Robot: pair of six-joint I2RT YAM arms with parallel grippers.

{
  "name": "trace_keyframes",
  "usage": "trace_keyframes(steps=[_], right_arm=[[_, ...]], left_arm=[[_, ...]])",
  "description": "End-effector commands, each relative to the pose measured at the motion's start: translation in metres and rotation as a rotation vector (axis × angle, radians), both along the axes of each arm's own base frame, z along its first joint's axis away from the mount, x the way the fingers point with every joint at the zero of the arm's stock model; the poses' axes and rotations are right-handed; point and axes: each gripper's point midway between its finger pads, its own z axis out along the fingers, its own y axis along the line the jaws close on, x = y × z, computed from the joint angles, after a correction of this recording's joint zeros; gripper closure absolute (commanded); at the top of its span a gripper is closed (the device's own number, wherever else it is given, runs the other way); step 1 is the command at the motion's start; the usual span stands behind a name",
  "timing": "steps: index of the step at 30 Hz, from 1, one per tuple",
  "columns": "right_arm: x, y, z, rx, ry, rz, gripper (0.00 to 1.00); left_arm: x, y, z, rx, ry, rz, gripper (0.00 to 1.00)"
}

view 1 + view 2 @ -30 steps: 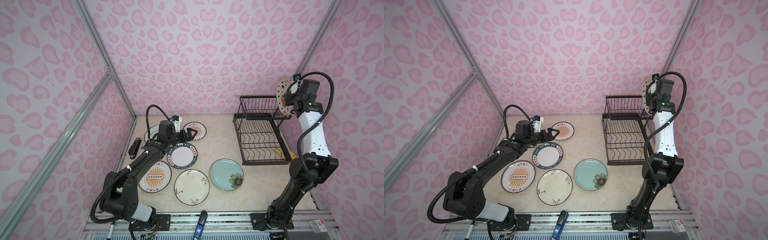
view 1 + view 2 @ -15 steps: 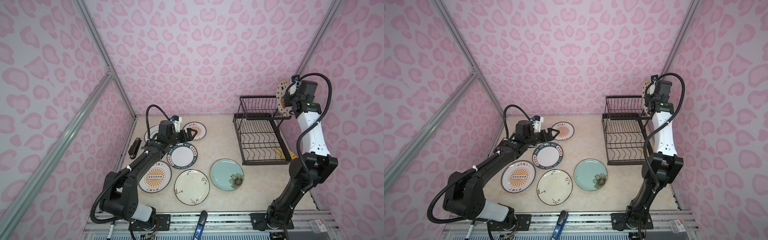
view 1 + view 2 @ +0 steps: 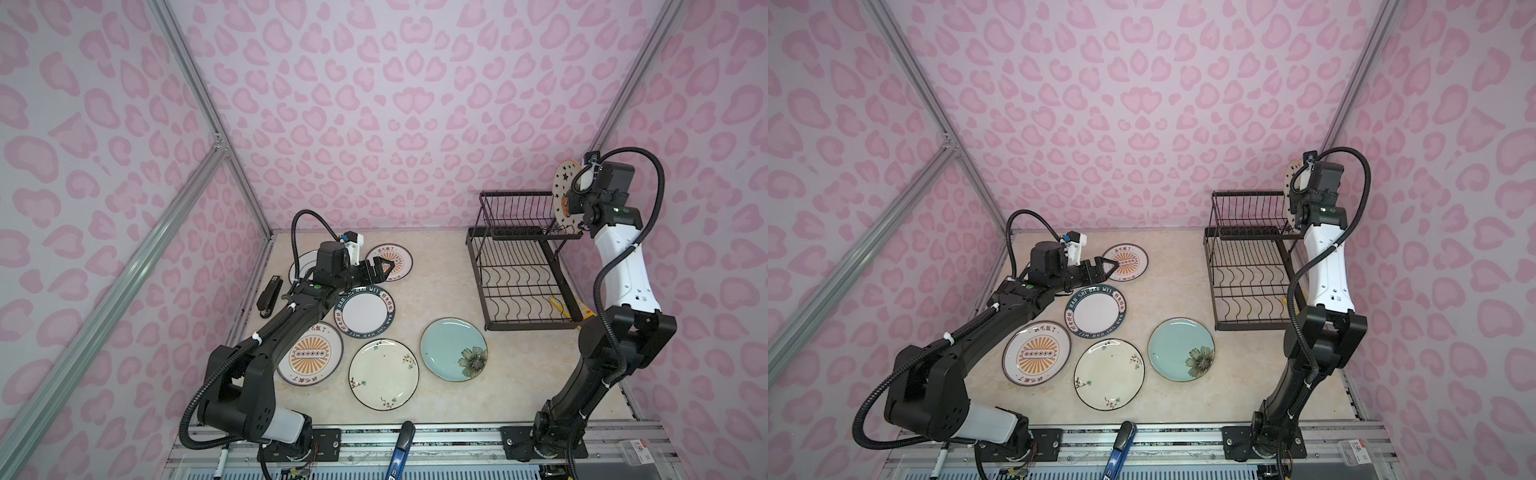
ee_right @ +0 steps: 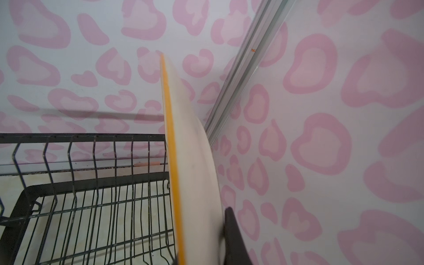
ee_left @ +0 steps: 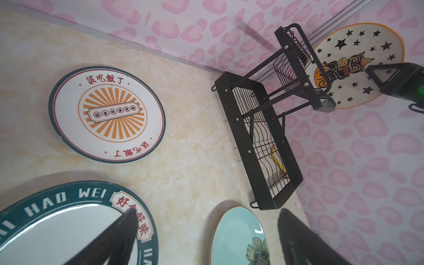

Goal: Load the plates into the dish rack
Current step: 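Lower the star-and-cat plate into the rack's far slots with the right gripper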

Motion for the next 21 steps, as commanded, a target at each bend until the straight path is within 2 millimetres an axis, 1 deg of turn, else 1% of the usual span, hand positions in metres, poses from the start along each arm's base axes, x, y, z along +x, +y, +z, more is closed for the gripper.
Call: trace_keyframes(steps=[1, 7, 9, 11, 12, 21], right_arm=[[0.001, -0.003, 0.028, -0.006, -0.099, -0.02, 1.0], [-0.007, -0.003, 0.025, 0.008, -0.097, -0.037, 1.0], [-0.009, -0.003, 0.024, 0.012, -0.095, -0.039, 0.98], [-0.01, -0.003, 0.022, 0.015, -0.092, -0.041, 0.98], [-0.011, -0.003, 0.023, 0.016, -0.094, -0.043, 1.0], [-0.011, -0.001, 0.018, 0.025, -0.086, -0.042, 1.0]], left_arm=[[-0.001, 0.002, 0.007, 0.003, -0.032, 0.003, 0.03], [-0.002, 0.003, 0.008, 0.003, -0.036, 0.003, 0.03], [-0.003, 0.003, 0.009, 0.003, -0.039, 0.004, 0.03], [-0.003, 0.004, 0.009, 0.003, -0.039, 0.005, 0.03], [-0.003, 0.004, 0.008, 0.004, -0.039, 0.006, 0.03], [-0.004, 0.005, 0.008, 0.009, -0.041, 0.009, 0.03]])
